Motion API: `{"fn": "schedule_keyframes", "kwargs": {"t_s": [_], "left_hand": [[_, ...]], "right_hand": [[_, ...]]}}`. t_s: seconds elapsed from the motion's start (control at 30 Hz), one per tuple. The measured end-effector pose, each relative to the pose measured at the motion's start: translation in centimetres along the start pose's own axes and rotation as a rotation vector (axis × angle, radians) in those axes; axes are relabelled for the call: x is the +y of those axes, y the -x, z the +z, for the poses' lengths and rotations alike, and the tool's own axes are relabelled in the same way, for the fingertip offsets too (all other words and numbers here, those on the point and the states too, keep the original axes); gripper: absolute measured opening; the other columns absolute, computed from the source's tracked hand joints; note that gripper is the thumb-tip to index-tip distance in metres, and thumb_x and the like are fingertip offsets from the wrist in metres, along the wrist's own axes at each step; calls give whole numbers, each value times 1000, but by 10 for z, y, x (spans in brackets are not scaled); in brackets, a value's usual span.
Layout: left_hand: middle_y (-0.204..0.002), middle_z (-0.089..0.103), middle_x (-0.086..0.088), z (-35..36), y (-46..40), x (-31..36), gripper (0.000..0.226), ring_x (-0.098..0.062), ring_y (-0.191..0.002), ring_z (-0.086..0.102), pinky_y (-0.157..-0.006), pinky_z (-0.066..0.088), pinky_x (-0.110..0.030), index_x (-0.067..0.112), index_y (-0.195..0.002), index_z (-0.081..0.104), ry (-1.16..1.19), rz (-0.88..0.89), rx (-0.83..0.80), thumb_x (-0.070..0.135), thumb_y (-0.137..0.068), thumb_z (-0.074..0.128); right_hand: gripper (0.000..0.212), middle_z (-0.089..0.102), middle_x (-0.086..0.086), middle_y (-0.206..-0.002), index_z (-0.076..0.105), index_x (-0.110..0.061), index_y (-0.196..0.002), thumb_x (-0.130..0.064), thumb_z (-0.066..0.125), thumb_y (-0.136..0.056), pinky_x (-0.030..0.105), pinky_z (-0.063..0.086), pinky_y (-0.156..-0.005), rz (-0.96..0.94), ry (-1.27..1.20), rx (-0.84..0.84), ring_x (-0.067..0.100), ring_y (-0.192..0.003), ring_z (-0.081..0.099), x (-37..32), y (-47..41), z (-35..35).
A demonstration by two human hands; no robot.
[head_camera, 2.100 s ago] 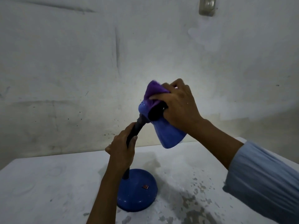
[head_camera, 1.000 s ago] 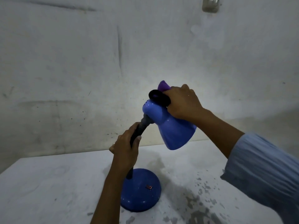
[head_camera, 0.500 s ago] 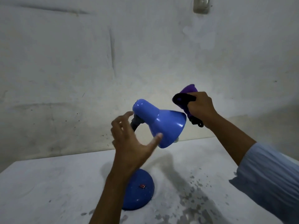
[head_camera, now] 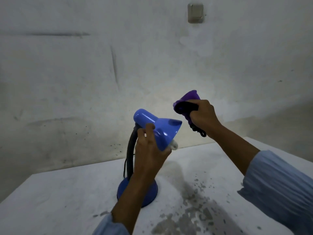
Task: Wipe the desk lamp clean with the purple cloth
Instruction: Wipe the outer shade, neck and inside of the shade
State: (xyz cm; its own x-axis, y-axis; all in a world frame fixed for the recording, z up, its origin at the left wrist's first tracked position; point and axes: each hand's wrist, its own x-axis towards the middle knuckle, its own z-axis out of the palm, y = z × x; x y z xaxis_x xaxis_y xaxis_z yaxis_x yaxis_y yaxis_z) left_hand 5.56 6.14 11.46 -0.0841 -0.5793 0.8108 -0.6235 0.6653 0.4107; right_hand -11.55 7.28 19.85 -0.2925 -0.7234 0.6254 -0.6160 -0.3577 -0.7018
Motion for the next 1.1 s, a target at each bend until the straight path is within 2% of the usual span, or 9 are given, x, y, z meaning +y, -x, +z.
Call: {"fn": "schedule_keyframes", "kwargs": {"t_s": [0.1, 0.23, 0.33, 0.43, 0.6, 0.73, 0.83, 0.93, 1.1], "left_hand": [[-119, 50, -10, -18, 3, -12, 78, -16, -97, 55, -81, 51, -25, 8, -126, 40, 145, 24, -45, 19, -63, 83], [-124, 45, -15, -27, 5, -19, 81, -14, -98, 53, -84, 49, -16, 1, -125, 39, 169, 121, -43, 16, -61, 85], [-124, 42, -16, -27, 1, -25, 84, -21, -103, 54, -86, 53, -24, 1, -124, 37, 210, 127, -37, 14, -57, 87], [-122, 42, -13, -27, 1, -33, 84, -25, -101, 58, -82, 51, -14, 8, -122, 35, 254, 132, -44, 17, -57, 87], [-115, 39, -3, -44, -2, -48, 77, -14, -93, 64, -74, 50, -11, 19, -114, 30, 399, -5, -90, 16, -60, 85], [-116, 47, -8, -68, -7, -66, 66, -14, -86, 68, -65, 52, -15, 26, -112, 27, 546, -180, -182, 2, -73, 74], [-110, 55, -6, -81, -12, -81, 60, -8, -78, 67, -59, 51, -14, 31, -113, 27, 618, -312, -196, -2, -80, 65], [-95, 60, -7, -86, -19, -94, 53, -3, -63, 60, -55, 47, -13, 28, -112, 30, 665, -378, -204, -11, -84, 52], [-78, 49, -14, -83, -23, -109, 47, -26, -73, 41, -63, 38, -32, 29, -112, 32, 699, -447, -254, -11, -90, 41]], "right_hand": [[50, 59, -17, -69, 72, -28, -101, 6, 49, -73, 28, 48, -65, -171, 48, -65, 11, -61, 56, -14, 8, 1], [52, 66, 2, -103, 69, -23, -109, 7, 53, -70, 30, 43, -80, -445, 336, -218, 21, -90, 49, -29, 27, 19], [35, 66, 0, -97, 70, -21, -104, -3, 55, -78, 27, 32, -71, -603, 527, -298, 16, -88, 35, -39, 39, 23], [37, 62, 0, -82, 72, -16, -96, 5, 53, -71, 25, 38, -67, -577, 467, -546, 15, -85, 46, -53, 46, 14], [51, 72, 3, -85, 76, -20, -87, 13, 47, -60, 29, 52, -77, -395, 164, -260, 17, -82, 64, -56, 25, -6], [44, 66, -5, -71, 73, -21, -95, 10, 51, -73, 25, 44, -61, -191, 33, -102, 8, -56, 54, -34, 13, -5], [45, 63, -3, -64, 73, -22, -99, 11, 49, -78, 24, 47, -47, -118, -90, -111, 13, -47, 56, -24, 15, 2], [45, 65, -10, -71, 72, -23, -100, 12, 50, -81, 19, 48, -51, -169, -166, -136, 8, -57, 60, -23, 20, 16], [60, 61, -23, -59, 72, -23, -99, 21, 42, -70, 10, 41, -49, -331, -205, -202, -1, -49, 54, -34, 28, 45]]}}
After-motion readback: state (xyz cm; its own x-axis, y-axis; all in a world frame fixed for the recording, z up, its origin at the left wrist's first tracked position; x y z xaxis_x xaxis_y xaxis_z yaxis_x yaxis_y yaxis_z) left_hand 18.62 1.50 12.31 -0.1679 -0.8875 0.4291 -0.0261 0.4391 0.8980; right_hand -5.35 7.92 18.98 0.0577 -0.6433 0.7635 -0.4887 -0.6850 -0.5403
